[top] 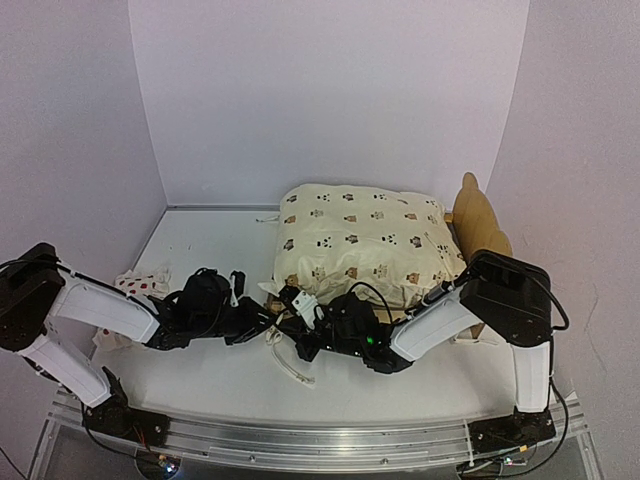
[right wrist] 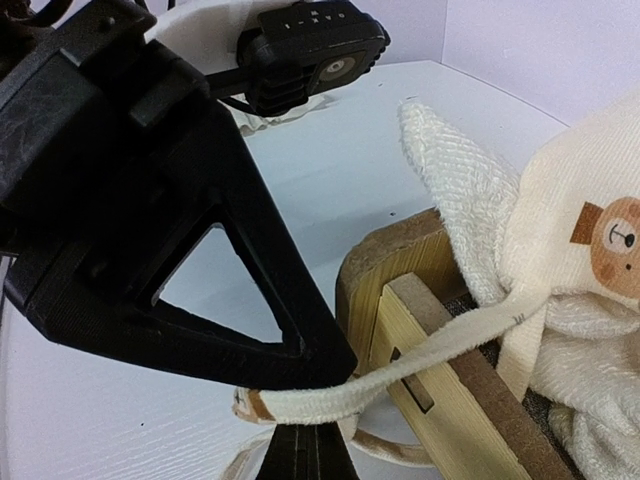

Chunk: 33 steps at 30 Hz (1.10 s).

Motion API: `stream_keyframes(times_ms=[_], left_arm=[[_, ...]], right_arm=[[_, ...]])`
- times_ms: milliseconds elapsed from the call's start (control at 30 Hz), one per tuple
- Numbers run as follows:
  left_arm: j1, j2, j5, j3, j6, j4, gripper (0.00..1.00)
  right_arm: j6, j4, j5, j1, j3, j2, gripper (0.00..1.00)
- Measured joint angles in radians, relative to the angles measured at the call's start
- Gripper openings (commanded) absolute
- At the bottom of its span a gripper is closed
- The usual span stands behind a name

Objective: Set up the pet bed

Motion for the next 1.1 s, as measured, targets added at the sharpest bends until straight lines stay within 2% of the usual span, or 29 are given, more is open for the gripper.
stream_keyframes(times_ms=[167, 533, 700, 933, 1100], left_arm=[[0.000, 0.007, 0.001, 0.007, 0.004, 0.009, 0.00], [0.000, 0.008, -0.002, 0.009, 0.002, 0.015, 0.00], [-0.001, -0.020, -0.025, 0.007, 0.016, 0.000, 0.00], [-0.003, -0.078, -0.057, 0.001, 0.027, -0.023, 0.00], [-0.004, -0.105, -0.085, -0.006, 0.028, -0.045, 0.00]], right_arm=[[0.000, 0.000, -0.004, 0.000, 0.000, 0.000, 0.00], [0.003, 0.002, -0.003, 0.000, 0.000, 0.000, 0.02], [0.007, 0.018, -0.003, 0.000, -0.001, 0.000, 0.27], [0.011, 0.027, 0.002, 0.000, -0.015, 0.000, 0.43], [0.017, 0.034, 0.005, 0.000, -0.045, -0.001, 0.48]])
